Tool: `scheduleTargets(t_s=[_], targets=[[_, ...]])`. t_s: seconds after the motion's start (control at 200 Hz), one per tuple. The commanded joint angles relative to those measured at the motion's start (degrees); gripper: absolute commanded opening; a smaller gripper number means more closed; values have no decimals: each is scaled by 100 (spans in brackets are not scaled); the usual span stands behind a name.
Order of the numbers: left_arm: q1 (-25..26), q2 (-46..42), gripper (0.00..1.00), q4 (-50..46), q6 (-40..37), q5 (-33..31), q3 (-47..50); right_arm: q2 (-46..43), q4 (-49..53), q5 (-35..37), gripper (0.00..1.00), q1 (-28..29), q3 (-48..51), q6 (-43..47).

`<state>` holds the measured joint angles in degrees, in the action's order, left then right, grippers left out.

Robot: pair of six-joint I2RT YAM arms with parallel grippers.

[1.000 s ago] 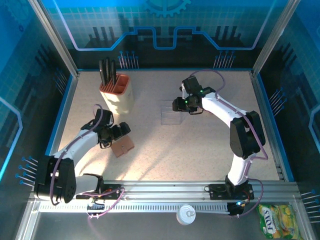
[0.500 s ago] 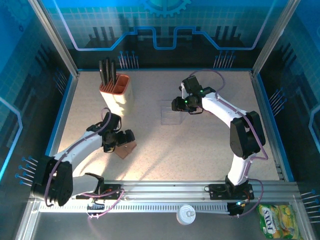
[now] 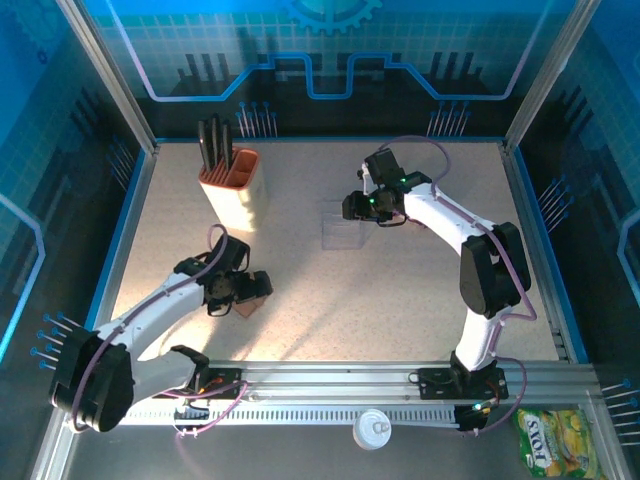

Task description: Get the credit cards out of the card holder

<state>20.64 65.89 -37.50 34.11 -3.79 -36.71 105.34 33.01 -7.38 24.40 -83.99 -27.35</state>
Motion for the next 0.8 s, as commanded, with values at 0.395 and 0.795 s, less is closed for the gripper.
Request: scheduleTargets(t_s=[0.395,0.795], targets=[[-135,1512,99,146,-867,229,-729,-141,230,188,52,-28,-57,90],[2,1093,99,313,-281,1110,-249,69,135,17,53,-16,-125,46]])
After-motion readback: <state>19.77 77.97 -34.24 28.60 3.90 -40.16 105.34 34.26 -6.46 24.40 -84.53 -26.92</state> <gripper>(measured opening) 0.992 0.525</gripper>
